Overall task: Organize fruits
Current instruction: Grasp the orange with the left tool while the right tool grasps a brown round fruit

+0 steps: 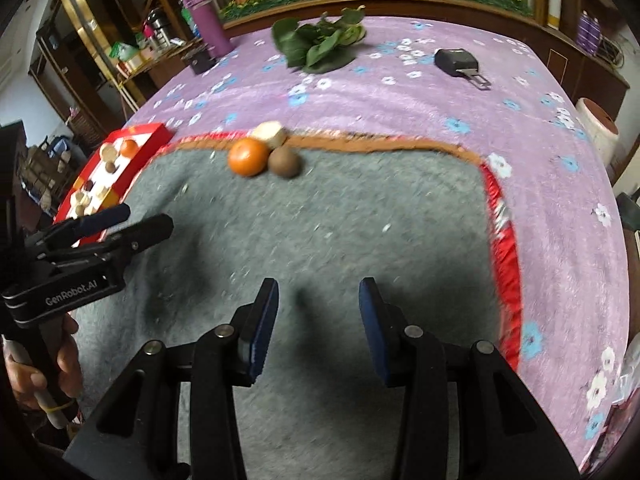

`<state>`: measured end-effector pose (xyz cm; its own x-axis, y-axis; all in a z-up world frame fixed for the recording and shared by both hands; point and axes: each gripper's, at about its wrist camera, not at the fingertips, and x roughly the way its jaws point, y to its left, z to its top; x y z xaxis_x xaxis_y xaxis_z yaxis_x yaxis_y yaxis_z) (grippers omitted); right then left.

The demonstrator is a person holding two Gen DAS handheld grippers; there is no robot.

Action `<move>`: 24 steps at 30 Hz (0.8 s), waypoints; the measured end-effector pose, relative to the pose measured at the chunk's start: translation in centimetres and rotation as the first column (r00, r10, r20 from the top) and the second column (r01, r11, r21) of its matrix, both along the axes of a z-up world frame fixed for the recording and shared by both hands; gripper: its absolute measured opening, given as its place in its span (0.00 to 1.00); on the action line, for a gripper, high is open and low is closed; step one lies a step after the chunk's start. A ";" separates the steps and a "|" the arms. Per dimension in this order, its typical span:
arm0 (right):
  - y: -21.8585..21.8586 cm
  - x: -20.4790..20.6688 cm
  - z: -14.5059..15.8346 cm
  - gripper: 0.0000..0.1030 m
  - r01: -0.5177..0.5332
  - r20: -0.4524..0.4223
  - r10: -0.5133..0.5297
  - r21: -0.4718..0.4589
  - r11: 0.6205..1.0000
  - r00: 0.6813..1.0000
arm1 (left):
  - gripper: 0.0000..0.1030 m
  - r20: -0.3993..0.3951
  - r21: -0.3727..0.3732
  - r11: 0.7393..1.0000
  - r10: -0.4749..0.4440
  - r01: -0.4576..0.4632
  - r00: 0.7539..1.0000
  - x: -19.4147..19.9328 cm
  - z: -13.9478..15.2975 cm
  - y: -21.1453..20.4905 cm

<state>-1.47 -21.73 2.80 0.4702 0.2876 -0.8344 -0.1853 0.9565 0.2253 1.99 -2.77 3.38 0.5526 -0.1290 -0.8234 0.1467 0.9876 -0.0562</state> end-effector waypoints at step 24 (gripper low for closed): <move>-0.6 5.7 0.0 0.42 -0.054 0.037 0.053 0.044 0.998 0.998 | 0.48 -0.055 -0.026 0.992 -0.128 0.127 0.990 6.9 -1.7 -4.2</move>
<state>4.25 -22.38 2.81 0.4823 0.3502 -0.8030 -0.2446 0.9340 0.2604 8.85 -7.01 1.71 0.4832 -0.2139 -0.8490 0.2675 0.9594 -0.0895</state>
